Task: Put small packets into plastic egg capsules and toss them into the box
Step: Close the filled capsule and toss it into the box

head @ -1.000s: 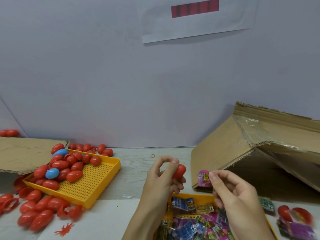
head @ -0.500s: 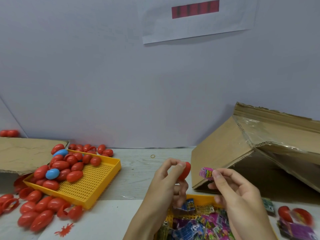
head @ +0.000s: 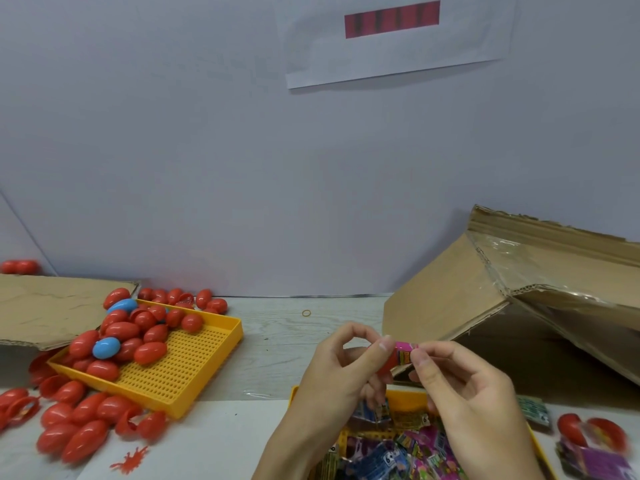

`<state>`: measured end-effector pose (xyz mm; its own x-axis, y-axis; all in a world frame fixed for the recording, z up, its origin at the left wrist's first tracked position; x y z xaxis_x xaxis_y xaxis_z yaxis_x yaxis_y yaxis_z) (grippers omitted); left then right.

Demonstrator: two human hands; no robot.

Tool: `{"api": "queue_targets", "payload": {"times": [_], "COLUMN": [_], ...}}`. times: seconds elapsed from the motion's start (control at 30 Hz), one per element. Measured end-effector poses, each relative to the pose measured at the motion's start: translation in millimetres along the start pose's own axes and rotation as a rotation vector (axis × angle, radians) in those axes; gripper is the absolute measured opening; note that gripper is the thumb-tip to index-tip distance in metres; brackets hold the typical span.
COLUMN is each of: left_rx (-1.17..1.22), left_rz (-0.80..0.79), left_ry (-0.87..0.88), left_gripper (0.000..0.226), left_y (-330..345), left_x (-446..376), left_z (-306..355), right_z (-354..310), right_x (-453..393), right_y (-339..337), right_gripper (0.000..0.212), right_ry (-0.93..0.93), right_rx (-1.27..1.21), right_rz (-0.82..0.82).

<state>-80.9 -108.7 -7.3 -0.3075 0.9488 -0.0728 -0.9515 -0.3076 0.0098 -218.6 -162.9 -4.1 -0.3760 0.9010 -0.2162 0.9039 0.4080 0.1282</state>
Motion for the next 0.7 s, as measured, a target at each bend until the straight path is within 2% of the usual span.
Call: {"api": "queue_targets", "payload": {"times": [0.2, 0.33, 0.7], "left_rx": [-0.061, -0.111, -0.114], "left_rz": [-0.002, 0.037, 0.027], "left_ry": [0.009, 0.009, 0.04], "left_gripper": [0.03, 0.041, 0.03], "left_y": [-0.7, -3.6, -1.4], "left_x": [0.9, 1.0, 1.7], "left_z": [-0.5, -2.7, 1.0], "right_z": [2.1, 5.1, -0.5], "right_x": [-0.5, -1.1, 0.7], "right_y": [-2.8, -5.8, -3.3], "right_gripper": [0.014, 0.017, 0.027], "right_ry": [-0.017, 0.003, -0.029], "right_rx": [0.009, -0.003, 0.017], "right_rz": [0.016, 0.003, -0.023]}}
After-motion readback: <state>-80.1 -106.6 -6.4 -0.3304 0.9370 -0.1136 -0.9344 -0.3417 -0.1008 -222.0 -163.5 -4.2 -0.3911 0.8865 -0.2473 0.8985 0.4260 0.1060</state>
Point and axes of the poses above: each hand's wrist, its own x-axis away from the middle knuckle, its own y-axis out of the palm, z = x × y, the point moved 6 cm from there along -x, towards the middle knuckle, and after that the axes turned 5 degrees about -x, right-handed, at the moved point
